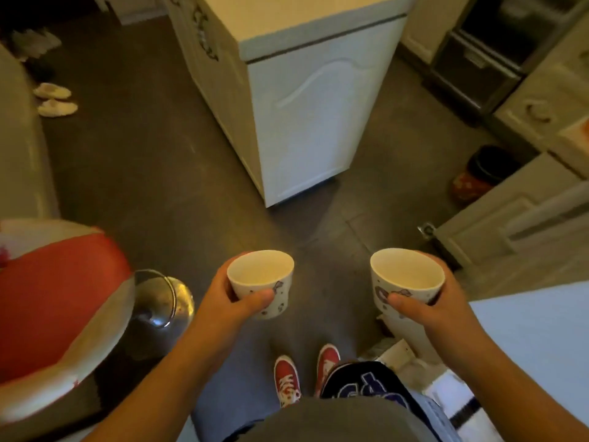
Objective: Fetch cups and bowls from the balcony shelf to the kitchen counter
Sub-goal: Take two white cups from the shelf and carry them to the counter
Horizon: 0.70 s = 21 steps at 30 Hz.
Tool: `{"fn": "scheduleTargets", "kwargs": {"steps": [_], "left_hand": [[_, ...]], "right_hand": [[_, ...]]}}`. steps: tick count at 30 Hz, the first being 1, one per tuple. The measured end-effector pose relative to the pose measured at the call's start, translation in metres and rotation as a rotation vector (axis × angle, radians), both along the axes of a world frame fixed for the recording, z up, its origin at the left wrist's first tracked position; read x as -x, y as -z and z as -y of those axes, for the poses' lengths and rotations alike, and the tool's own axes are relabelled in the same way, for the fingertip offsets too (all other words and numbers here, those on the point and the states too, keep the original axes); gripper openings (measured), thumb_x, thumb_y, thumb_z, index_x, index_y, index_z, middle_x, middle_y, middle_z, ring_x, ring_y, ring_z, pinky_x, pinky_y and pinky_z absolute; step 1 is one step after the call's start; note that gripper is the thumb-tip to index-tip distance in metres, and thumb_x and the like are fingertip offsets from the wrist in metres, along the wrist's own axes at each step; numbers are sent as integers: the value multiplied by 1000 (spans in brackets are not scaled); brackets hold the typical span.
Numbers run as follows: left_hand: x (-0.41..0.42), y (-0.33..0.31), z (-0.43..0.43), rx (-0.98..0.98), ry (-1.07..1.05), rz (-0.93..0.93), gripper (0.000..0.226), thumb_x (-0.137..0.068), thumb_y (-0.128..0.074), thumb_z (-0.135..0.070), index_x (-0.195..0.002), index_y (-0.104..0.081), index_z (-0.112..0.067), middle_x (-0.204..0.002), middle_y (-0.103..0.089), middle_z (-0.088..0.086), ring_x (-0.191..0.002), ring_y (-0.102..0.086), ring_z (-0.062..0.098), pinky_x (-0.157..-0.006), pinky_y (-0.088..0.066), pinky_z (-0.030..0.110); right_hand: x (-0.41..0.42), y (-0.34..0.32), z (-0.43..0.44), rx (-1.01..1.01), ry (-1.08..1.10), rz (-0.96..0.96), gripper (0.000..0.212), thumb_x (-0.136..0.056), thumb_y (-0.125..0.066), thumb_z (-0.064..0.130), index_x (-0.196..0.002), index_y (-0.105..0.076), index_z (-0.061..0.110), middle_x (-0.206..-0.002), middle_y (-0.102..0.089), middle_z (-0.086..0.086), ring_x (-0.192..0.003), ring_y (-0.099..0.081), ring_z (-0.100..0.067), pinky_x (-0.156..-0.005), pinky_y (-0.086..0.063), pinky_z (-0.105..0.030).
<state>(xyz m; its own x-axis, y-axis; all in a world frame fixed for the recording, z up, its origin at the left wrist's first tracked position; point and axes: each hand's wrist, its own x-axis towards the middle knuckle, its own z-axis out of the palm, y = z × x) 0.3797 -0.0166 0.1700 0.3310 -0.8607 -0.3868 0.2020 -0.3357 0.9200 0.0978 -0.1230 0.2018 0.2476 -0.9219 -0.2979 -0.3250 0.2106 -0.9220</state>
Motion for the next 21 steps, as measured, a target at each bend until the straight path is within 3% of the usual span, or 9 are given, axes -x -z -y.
{"fn": "scheduleTargets", "kwargs": {"steps": [2,6,11,16,21], "left_hand": [[0,-5,48,19,49,-16,65,-55,-86,-23,-110,-55,-37,-104,-67,-14,-95,-66,4,-65,-56,17],[4,-12,143,33,172,-20,59,-56,-74,-32,-110,-52,-37,-112,-61,-12,-100,-63,8,-64,-55,15],[3,-7,258,25,270,-17,72,-62,-86,-36,-123,-47,-38,-123,-57,-4,-110,-59,21,-74,-58,27],[-13,-3,339,-18,328,29,73,-55,-86,-47,-118,-48,-45,-120,-58,-9,-106,-60,20,-65,-57,18],[-43,1,401,-74,334,102,78,-59,-77,-44,-129,-44,-37,-124,-58,-5,-110,-59,22,-74,-57,27]], "right_hand": [[5,4,18,-21,77,-12,67,-56,-75,35,-114,-43,42,-109,-52,23,-95,-56,-2,-54,-49,-7],[15,22,59,-65,210,-30,66,-71,-78,11,-120,-40,34,-109,-53,17,-93,-56,-6,-64,-45,-13],[15,40,129,-122,294,-7,66,-71,-78,-1,-114,-43,35,-110,-53,13,-95,-56,-9,-70,-47,-18],[1,33,216,-118,332,77,68,-64,-81,5,-115,-47,35,-114,-57,7,-103,-57,-13,-75,-51,-25],[-23,20,308,-46,358,35,74,-67,-80,0,-125,-42,25,-122,-54,-2,-112,-54,-23,-94,-50,-44]]}}
